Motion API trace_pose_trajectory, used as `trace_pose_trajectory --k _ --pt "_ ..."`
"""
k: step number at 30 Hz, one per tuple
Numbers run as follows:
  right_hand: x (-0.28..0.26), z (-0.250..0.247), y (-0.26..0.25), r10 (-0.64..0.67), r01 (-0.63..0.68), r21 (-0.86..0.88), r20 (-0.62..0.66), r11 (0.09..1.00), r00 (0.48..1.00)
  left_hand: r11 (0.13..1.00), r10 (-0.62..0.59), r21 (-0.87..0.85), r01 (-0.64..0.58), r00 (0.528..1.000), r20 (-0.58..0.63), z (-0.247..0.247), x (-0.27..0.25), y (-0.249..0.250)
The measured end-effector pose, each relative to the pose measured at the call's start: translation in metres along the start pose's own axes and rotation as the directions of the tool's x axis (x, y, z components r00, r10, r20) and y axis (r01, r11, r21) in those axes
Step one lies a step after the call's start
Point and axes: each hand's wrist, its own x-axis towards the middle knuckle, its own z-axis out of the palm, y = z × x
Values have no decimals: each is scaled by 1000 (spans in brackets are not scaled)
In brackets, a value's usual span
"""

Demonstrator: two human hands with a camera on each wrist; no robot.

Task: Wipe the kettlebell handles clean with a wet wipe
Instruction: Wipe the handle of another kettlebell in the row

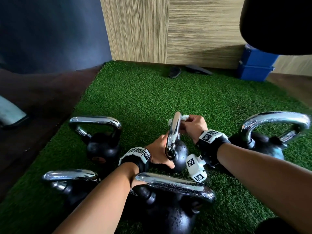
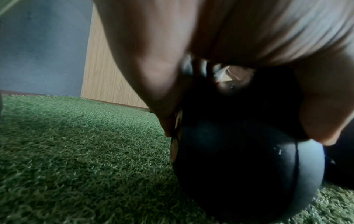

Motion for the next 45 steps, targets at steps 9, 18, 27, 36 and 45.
trace_pose_trajectory --k 9,18,27,36,45 --pt "30 5 13 149 -149 -148 -7 978 989 998 13 -57 -14 1000 -10 2 0 -9" --pt "16 3 9 219 -190 -353 45 916 975 991 -87 109 73 989 121 -21 -12 4" --pt "-4 -37 -27 78 -29 -302 154 953 985 967 -140 184 177 970 -200 -96 -45 57" --pt "-11 -18 -65 -216 530 -830 493 174 843 687 -35 702 187 974 -226 -73 -59 130" --pt "-29 -20 -85 -181 441 -887 460 -136 870 719 -137 652 241 969 -207 -92 -58 117"
